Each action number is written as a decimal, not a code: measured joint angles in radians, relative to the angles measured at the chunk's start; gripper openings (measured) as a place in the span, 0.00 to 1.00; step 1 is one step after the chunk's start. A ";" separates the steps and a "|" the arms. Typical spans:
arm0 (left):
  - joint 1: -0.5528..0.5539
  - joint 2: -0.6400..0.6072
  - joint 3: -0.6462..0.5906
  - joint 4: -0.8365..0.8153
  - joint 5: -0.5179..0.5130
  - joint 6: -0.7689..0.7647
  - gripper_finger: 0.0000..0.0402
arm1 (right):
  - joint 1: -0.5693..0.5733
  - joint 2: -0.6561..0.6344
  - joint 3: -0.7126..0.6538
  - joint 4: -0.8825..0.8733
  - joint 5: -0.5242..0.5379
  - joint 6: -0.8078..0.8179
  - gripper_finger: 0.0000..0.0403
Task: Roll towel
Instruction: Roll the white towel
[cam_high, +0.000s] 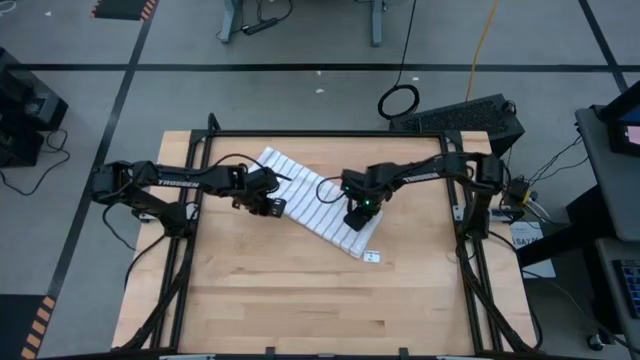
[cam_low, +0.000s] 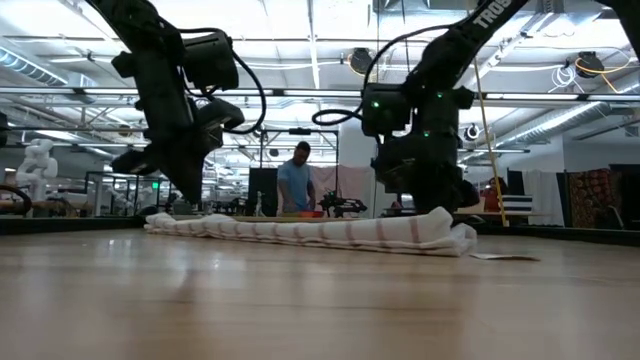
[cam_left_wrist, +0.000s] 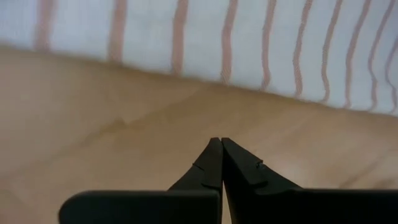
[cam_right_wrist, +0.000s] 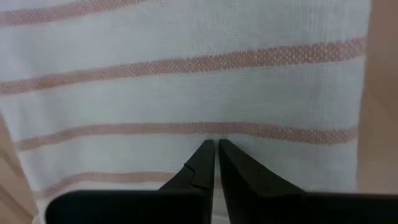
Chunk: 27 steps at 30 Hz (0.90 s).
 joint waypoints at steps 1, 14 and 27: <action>-0.004 0.000 0.000 0.000 0.016 -0.024 0.02 | 0.004 -0.003 -0.014 0.016 0.000 0.000 0.04; -0.065 0.000 0.003 -0.001 0.023 -0.177 0.02 | 0.042 -0.004 -0.069 0.088 -0.006 0.014 0.04; -0.054 0.000 0.075 -0.013 0.034 0.098 0.02 | 0.085 -0.015 -0.073 0.125 0.036 0.197 0.04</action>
